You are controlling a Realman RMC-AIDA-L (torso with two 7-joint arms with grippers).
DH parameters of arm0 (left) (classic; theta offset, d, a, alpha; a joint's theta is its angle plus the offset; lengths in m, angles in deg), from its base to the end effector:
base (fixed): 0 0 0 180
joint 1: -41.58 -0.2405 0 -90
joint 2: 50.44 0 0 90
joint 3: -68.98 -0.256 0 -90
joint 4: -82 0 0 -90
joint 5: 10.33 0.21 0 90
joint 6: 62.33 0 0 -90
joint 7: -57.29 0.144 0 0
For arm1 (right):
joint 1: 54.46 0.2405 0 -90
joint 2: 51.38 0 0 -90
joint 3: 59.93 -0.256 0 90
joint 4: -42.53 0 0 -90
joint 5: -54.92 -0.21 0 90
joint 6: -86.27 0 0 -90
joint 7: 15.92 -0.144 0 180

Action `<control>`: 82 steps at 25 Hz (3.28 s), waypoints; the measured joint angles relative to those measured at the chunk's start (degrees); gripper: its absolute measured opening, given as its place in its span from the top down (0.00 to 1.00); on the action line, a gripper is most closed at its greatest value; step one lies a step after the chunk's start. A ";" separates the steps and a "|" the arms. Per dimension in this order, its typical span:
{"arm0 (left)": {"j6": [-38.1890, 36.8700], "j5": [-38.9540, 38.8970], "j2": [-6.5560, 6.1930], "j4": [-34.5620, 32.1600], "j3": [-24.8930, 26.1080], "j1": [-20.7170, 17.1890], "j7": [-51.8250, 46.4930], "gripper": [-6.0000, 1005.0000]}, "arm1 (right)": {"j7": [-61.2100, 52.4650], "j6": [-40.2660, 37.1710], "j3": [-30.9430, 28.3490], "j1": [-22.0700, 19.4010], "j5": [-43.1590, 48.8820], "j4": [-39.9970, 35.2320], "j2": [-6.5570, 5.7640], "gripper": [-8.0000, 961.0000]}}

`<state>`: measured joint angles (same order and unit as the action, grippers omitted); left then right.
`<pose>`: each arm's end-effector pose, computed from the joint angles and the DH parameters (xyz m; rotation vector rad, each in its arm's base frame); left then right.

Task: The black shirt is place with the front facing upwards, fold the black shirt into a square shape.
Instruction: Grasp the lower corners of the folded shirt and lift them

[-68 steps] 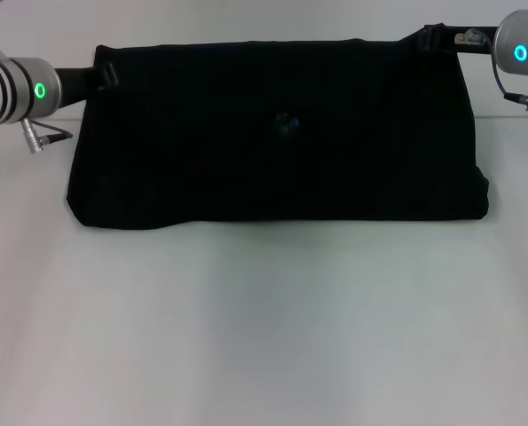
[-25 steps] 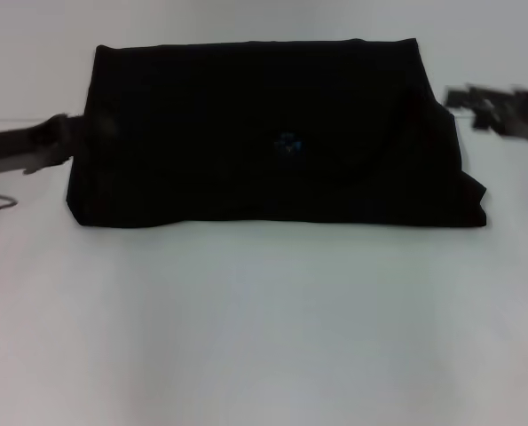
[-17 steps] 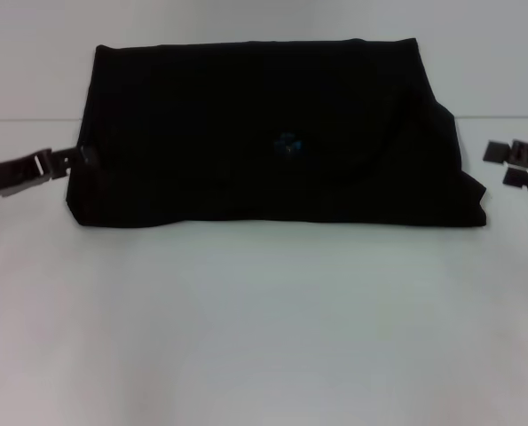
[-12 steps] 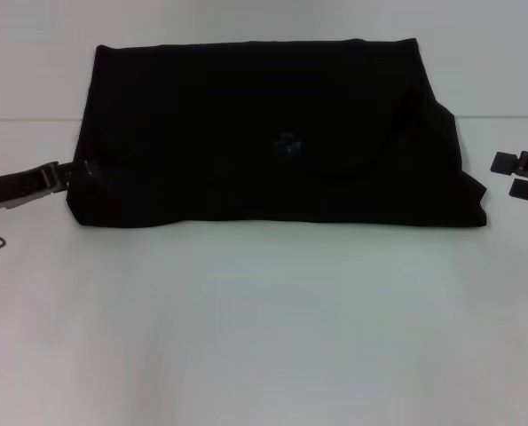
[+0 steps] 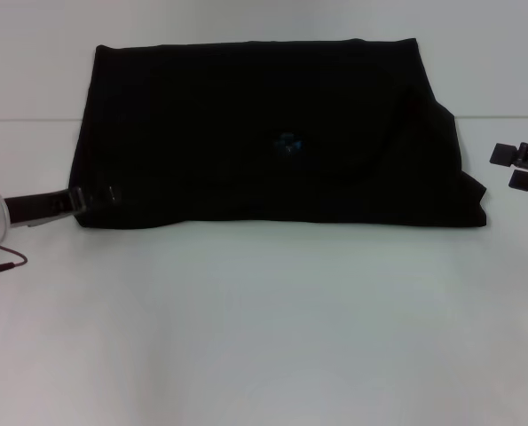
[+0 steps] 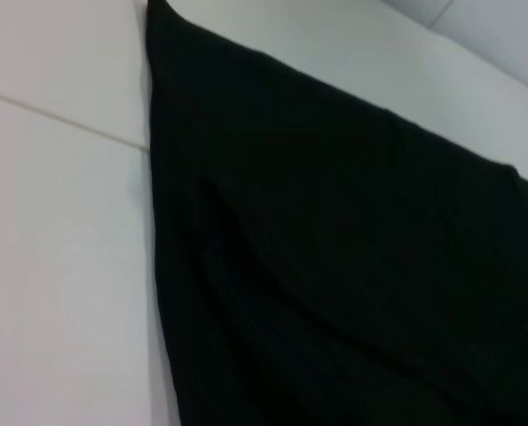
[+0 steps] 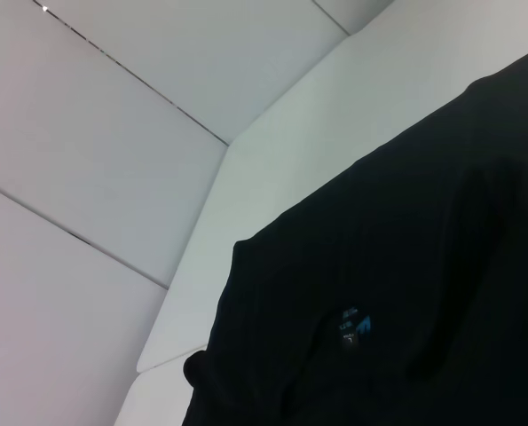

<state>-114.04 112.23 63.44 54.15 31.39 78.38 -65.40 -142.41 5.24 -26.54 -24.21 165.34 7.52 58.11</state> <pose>-0.3286 0.4056 0.0274 -1.9046 -1.5369 -0.4763 0.3061 0.3664 0.0859 -2.0724 1.6506 0.9004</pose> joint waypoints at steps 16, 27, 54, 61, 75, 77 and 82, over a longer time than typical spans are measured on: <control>3.59 2.24 1.31 -0.88 -3.16 0.44 0.42 0.29 | 0.50 -0.32 -1.66 -0.80 -0.12 1.07 0.38 0.01; 3.20 1.79 2.84 -4.51 -4.80 -0.81 -1.07 0.50 | 0.80 -0.78 -2.21 -0.80 -0.13 1.72 -0.10 0.01; -5.55 1.83 -2.15 -5.19 -4.62 0.38 -14.27 0.99 | -1.38 1.84 -1.67 1.56 7.08 1.07 -1.77 0.01; -6.68 2.14 -3.22 -5.14 -4.75 1.52 -15.14 0.99 | -9.68 4.56 -1.61 7.87 19.18 0.79 -4.35 0.01; -6.58 2.16 -3.67 -5.26 -5.14 2.88 -14.80 0.99 | -21.34 14.99 7.16 16.60 32.28 1.76 -1.93 0.01; -6.36 2.16 -3.67 -5.20 -5.13 2.89 -14.75 0.99 | -21.39 17.26 8.25 16.57 32.35 1.95 -1.20 0.01; -6.22 2.16 -3.52 -5.15 -5.12 2.92 -14.69 0.99 | -21.43 22.84 9.75 16.51 34.21 2.42 0.48 0.01</control>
<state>-120.26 114.39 59.92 49.00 26.27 81.29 -80.10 -163.84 28.08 -16.79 -7.70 199.56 9.94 58.59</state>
